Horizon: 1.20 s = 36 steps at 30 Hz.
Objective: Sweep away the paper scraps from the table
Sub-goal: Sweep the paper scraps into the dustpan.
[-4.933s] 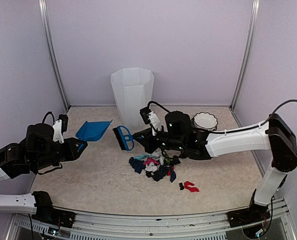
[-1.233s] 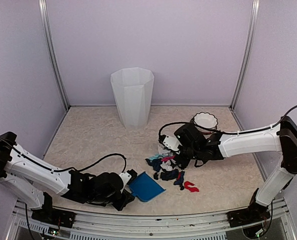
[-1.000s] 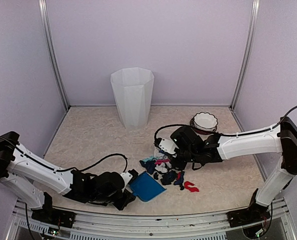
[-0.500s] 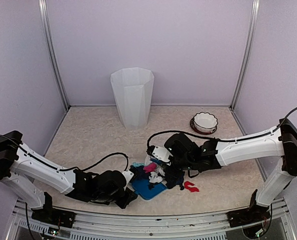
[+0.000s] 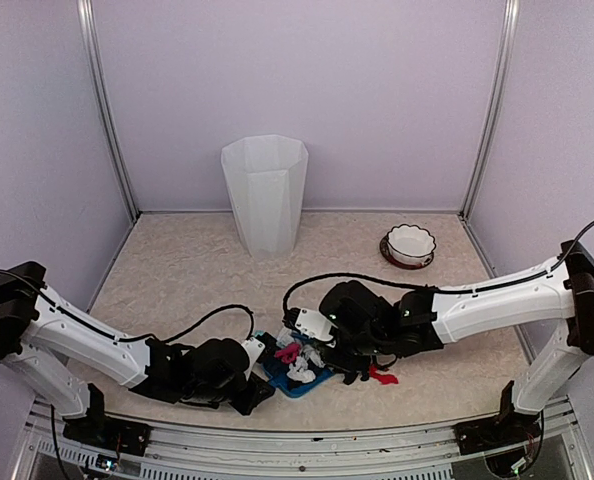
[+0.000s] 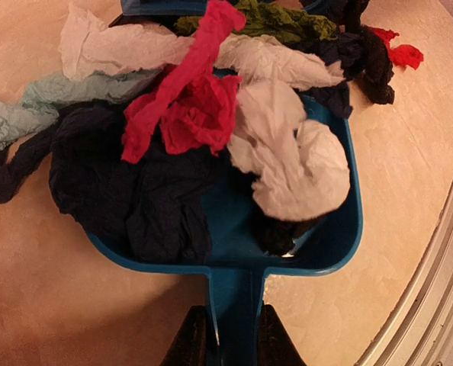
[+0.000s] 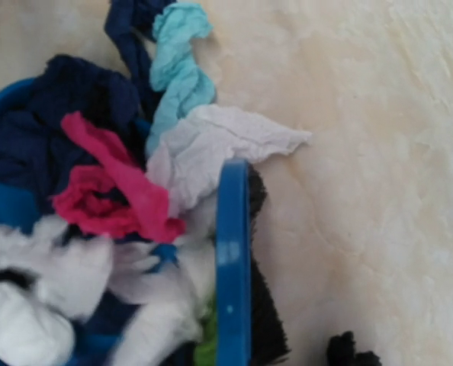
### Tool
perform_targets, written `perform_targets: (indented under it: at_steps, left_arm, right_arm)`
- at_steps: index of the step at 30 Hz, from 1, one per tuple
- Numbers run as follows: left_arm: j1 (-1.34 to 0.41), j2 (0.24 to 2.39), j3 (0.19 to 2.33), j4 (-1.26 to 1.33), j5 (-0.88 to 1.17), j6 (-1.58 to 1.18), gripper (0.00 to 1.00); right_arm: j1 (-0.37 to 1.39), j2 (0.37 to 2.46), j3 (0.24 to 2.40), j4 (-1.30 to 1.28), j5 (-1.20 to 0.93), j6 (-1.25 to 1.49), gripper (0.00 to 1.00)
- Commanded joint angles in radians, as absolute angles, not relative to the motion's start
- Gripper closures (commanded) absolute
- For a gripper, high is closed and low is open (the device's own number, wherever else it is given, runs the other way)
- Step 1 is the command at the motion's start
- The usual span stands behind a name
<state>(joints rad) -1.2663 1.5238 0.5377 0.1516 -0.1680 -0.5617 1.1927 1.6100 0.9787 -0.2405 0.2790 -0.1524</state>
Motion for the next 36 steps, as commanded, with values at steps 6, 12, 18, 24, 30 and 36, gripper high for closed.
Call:
perform_targets:
  at_steps: [6, 12, 18, 24, 30, 36]
  left_arm:
    - [-1.246, 1.546, 0.489, 0.127, -0.187, -0.580, 1.00]
    - [-1.246, 1.538, 0.465, 0.154, -0.197, -0.589, 1.00]
    - [-1.250, 1.518, 0.421, 0.231, -0.225, -0.589, 1.00]
    - [-1.255, 1.498, 0.375, 0.329, -0.262, -0.585, 1.00]
    - [-1.256, 1.468, 0.359, 0.393, -0.300, -0.566, 1.00]
    - [-1.256, 1.419, 0.356, 0.406, -0.339, -0.546, 1.00]
  right_arm:
    - [1.218, 1.555, 1.017, -0.288, 0.329, -0.090, 1.00]
    - [1.217, 1.523, 1.025, -0.287, 0.458, -0.076, 1.00]
    - [1.195, 1.440, 1.006, -0.269, 0.570, -0.043, 1.00]
    - [1.166, 1.331, 0.961, -0.265, 0.612, -0.014, 1.00]
    - [1.134, 1.231, 0.897, -0.249, 0.594, 0.023, 1.00]
    - [1.112, 1.187, 0.858, -0.247, 0.582, 0.054, 1.00]
